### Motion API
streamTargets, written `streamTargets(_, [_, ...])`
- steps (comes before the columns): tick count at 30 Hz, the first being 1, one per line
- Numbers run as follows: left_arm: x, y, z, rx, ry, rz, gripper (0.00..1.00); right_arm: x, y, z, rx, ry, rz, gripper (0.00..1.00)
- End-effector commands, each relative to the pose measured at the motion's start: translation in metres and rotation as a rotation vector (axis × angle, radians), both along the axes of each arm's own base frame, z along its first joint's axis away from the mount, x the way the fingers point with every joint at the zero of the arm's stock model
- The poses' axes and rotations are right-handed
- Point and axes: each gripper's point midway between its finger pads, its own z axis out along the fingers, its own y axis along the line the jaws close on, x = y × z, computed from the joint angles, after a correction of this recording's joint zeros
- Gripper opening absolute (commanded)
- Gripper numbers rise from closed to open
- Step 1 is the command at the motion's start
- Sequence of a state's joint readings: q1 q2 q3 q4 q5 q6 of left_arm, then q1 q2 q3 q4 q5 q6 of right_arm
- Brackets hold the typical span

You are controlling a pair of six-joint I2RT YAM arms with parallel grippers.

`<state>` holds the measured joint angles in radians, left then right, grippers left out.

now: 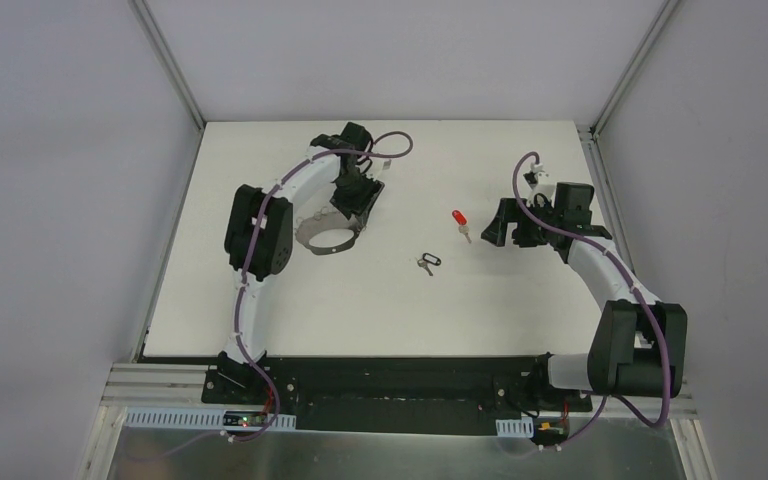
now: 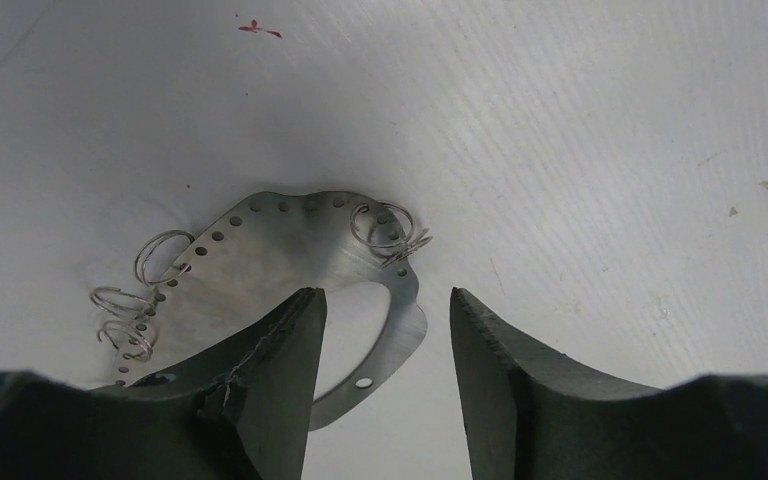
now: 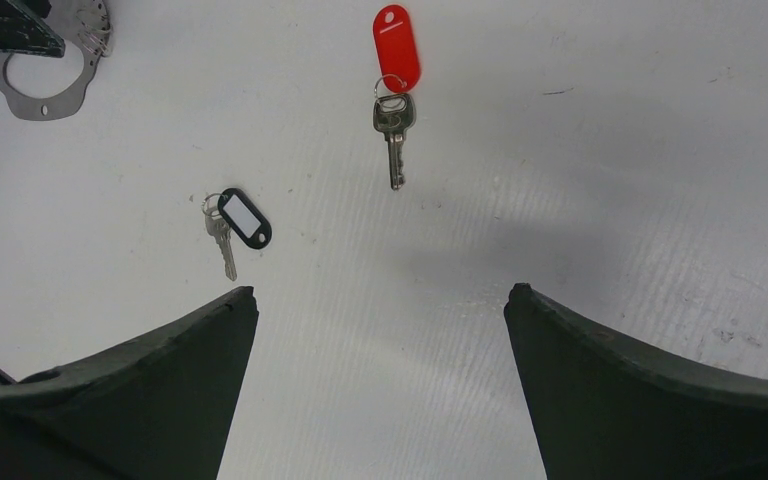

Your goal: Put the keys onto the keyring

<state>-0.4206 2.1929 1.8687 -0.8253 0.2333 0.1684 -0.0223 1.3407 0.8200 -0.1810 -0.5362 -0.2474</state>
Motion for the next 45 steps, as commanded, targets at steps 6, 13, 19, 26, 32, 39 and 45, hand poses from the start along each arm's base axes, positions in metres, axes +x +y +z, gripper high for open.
streamTargets(6, [-0.007, -0.005, -0.010, 0.001, 0.048, 0.039, 0.50, 0.001, 0.001, 0.016, 0.014, -0.051, 0.018, 0.98])
streamTargets(13, [-0.008, -0.012, -0.016, -0.030, 0.058, 0.029, 0.46, 0.001, 0.001, 0.014, 0.014, -0.044, 0.020, 0.98])
streamTargets(19, [-0.009, -0.016, -0.019, -0.034, 0.064, 0.018, 0.44, 0.001, 0.000, 0.014, 0.014, -0.042, 0.018, 0.98])
streamTargets(26, [-0.011, -0.018, -0.022, -0.030, 0.067, 0.018, 0.42, 0.000, 0.001, 0.014, 0.019, -0.041, 0.022, 0.98])
streamTargets(32, [-0.010, -0.017, -0.025, -0.021, 0.075, 0.034, 0.41, 0.000, 0.001, 0.015, 0.021, -0.044, 0.023, 0.98])
streamTargets(39, [-0.015, -0.019, -0.028, -0.031, 0.093, 0.034, 0.38, -0.001, 0.001, 0.016, 0.023, -0.044, 0.022, 0.98])
streamTargets(45, [-0.019, -0.020, -0.024, -0.049, 0.092, 0.018, 0.31, -0.001, 0.000, 0.016, 0.024, -0.043, 0.023, 0.98])
